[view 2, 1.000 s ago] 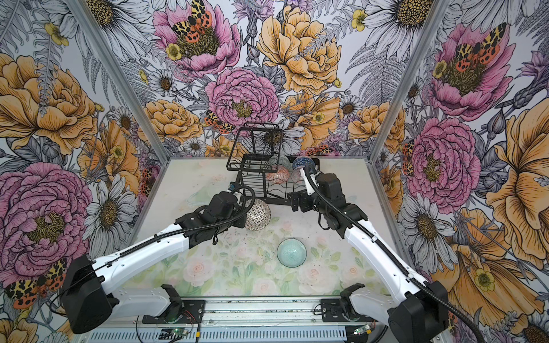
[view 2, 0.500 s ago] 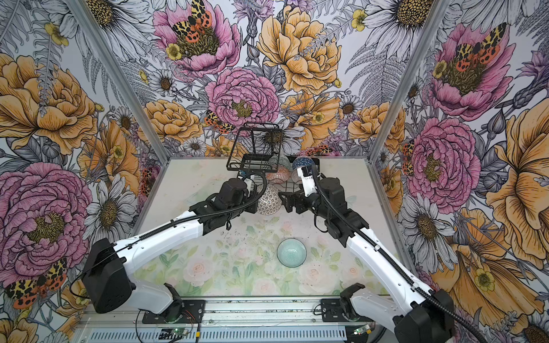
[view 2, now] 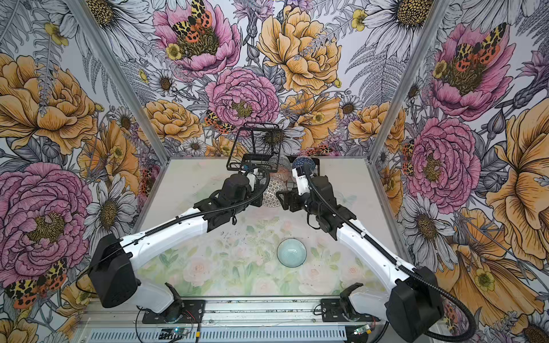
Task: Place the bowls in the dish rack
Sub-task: 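Close the right gripper on the brown-patterned bowl while the left gripper opens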
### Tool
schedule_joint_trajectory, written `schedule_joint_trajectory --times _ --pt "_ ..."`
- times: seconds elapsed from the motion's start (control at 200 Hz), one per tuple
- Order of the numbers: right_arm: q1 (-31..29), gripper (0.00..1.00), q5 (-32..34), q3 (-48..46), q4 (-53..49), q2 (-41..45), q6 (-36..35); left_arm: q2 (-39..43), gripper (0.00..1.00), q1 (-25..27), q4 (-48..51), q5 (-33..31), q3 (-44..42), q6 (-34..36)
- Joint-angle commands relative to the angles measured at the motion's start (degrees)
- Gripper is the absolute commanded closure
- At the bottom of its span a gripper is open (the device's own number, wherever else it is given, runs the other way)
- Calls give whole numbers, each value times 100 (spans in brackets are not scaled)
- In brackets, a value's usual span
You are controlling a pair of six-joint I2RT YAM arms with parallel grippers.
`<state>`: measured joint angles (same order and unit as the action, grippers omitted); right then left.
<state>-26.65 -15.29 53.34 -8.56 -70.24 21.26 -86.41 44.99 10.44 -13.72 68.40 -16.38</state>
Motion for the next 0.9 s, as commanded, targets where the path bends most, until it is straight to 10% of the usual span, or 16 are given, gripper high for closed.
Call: schedule_joint_trajectory --times 0.0,0.335,0.896 --pt "-50 26 147 148 220 -132 179 -55 100 110 -533 24 308 -52" --pt "-77 43 466 253 346 -412 367 -226 100 237 -623 132 380 -119" --pt "-77 100 526 207 324 -455 406 -100 100 238 -676 132 247 -116"
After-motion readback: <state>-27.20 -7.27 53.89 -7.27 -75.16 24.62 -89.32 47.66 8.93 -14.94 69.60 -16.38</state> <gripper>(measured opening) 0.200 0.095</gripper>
